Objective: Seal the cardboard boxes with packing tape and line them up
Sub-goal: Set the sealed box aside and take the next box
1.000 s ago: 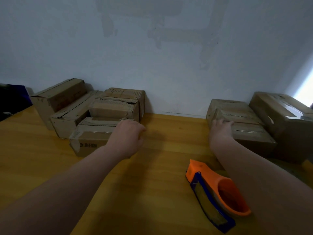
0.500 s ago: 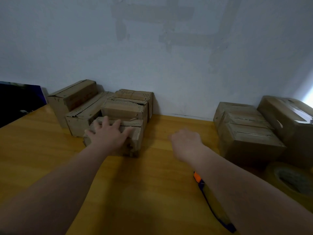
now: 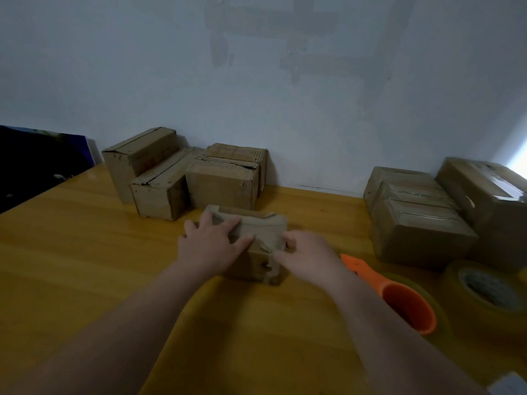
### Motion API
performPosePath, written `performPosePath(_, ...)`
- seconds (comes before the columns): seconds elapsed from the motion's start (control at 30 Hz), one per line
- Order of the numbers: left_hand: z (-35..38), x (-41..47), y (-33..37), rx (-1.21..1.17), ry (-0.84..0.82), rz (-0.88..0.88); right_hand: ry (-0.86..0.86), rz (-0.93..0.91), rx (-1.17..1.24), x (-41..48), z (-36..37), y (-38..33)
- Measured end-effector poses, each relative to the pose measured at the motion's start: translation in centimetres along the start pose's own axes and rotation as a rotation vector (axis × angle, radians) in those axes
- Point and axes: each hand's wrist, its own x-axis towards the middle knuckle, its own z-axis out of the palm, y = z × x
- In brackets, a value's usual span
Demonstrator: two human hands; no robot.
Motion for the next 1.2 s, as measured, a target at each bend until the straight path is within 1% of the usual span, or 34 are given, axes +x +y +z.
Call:
performPosePath(0.07,0.4,-2.1,0.5,0.006,0.007,0.043,0.046,-0.005,-0.058,-2.2,0.0,0.6)
performPosePath(0.3,1.4,-8.6,1.8,0.025,0.069,0.126,0.206,0.007,-0.011,-7.9,0.6,3.0)
performPosePath(0.4,1.5,-10.4,2.0,0.008,0.070,0.170,0.392,0.003,-0.016,-9.4,0.9,4.5)
performPosePath(0.47,1.6,-11.6,2.2,-0.004,0.077,0.200,0.543,0.057,-0.126,-10.2,0.8,5.6)
performPosePath(0.5,1.8,-12.1,2.3,-0.002,0.087,0.211,0.586,0.105,-0.175,-10.6,0.8,6.1)
performPosePath(0.57,2.0,-13.1,2.4,-0.001,0.094,0.220,0.570,0.223,-0.254,-11.2,1.1,7.1)
performPosePath(0.63,2.0,-13.7,2.4,-0.007,0.075,0.227,0.483,0.297,-0.302,-11.6,1.6,8.2)
performPosePath(0.73,1.5,-13.9,2.1,0.008,0.055,0.247,0.421,0.281,-0.314,-11.5,2.0,9.3)
performPosePath(0.83,0.8,-13.5,1.9,0.065,0.044,0.271,0.436,0.225,-0.251,-11.3,1.6,9.5)
performPosePath(0.9,0.4,-12.9,1.9,0.075,0.016,0.297,0.505,0.167,-0.217,-11.2,0.9,9.4)
performPosePath(0.93,0.1,-12.5,1.8,0.071,-0.003,0.313,0.549,0.144,-0.158,-11.2,0.4,9.3)
performPosePath(0.97,-0.1,-12.0,1.7,0.072,-0.028,0.331,0.585,0.127,-0.067,-11.2,-0.2,9.0)
performPosePath(1.03,-0.4,-10.9,1.5,0.095,-0.107,0.359,0.626,0.127,0.203,-11.4,-1.6,8.3)
performPosePath(1.1,-0.7,-9.9,1.4,0.121,-0.223,0.363,0.613,0.122,0.494,-11.7,-3.2,7.4)
performPosePath(1.13,-0.7,-9.4,1.4,0.124,-0.280,0.364,0.608,0.088,0.583,-11.8,-3.9,6.9)
performPosePath(1.2,-0.5,-8.7,1.3,0.105,-0.347,0.380,0.624,-0.007,0.593,-11.9,-5.0,5.9)
